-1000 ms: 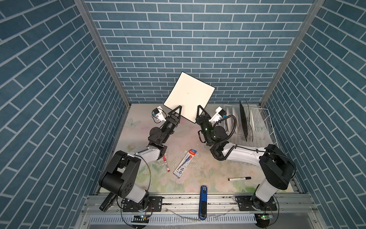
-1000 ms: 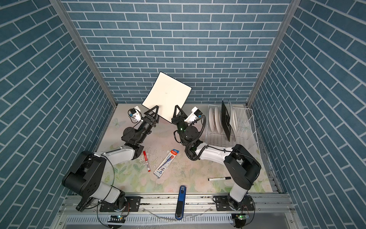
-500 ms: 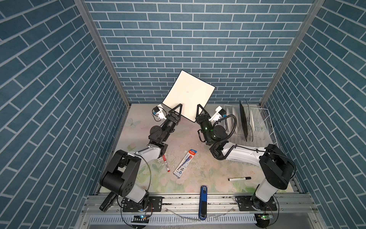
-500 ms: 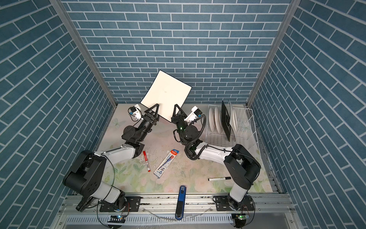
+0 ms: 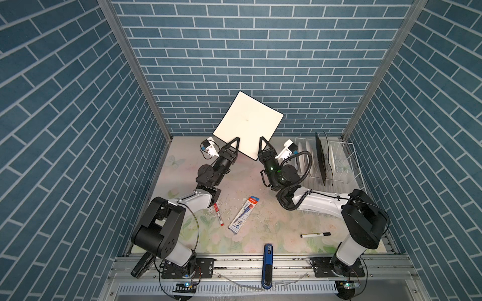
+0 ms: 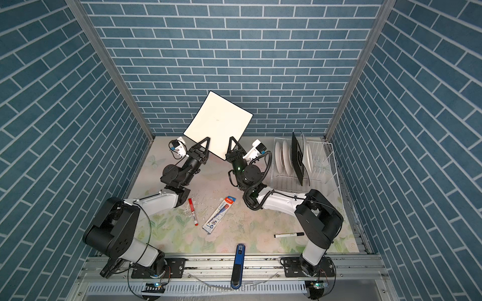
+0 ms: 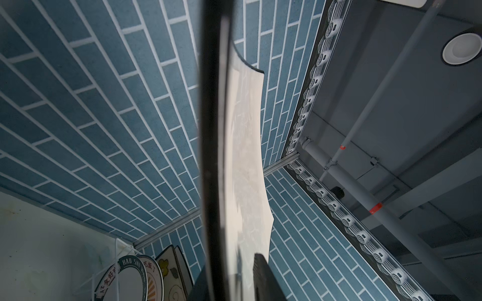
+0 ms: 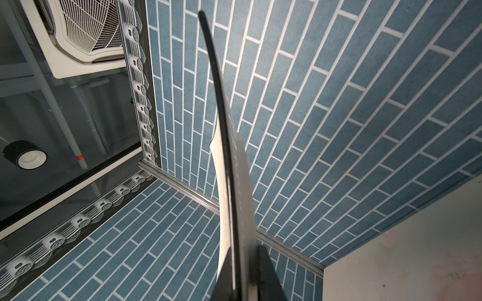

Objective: Unload the plates from the dish rack
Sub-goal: 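Close the left gripper on the plate's edge while the right gripper holds it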

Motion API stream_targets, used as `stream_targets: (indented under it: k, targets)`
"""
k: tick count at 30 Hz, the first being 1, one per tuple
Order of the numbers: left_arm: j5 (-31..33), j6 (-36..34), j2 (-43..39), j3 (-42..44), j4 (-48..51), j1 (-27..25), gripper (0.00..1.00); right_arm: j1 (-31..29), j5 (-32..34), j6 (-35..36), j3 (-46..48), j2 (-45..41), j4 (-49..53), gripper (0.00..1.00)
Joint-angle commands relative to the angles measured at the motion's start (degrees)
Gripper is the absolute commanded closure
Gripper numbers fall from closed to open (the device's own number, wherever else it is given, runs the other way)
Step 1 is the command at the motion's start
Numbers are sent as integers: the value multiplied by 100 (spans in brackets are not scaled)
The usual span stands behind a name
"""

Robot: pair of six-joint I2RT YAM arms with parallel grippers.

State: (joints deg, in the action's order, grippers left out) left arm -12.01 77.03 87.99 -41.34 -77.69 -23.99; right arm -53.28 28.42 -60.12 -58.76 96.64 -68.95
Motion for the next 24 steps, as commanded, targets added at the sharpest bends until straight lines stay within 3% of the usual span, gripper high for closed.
stream_targets:
  k: [1,6,20,24]
  targets:
    - [-34,-68,-109,-111,-293,-20,86,-34,-127,-375,-481,-119,-1122,100]
    - [-3,-77,-150,-87,-291,-19,100,-25,-127,-358,-451,-113,-1121,100]
    - [127,-110,-331,3,-291,-18,100,-8,-26,-357,-187,-233,-1124,99]
    - [128,-112,-407,38,-291,19,100,-4,-63,-357,-136,-260,-1121,73]
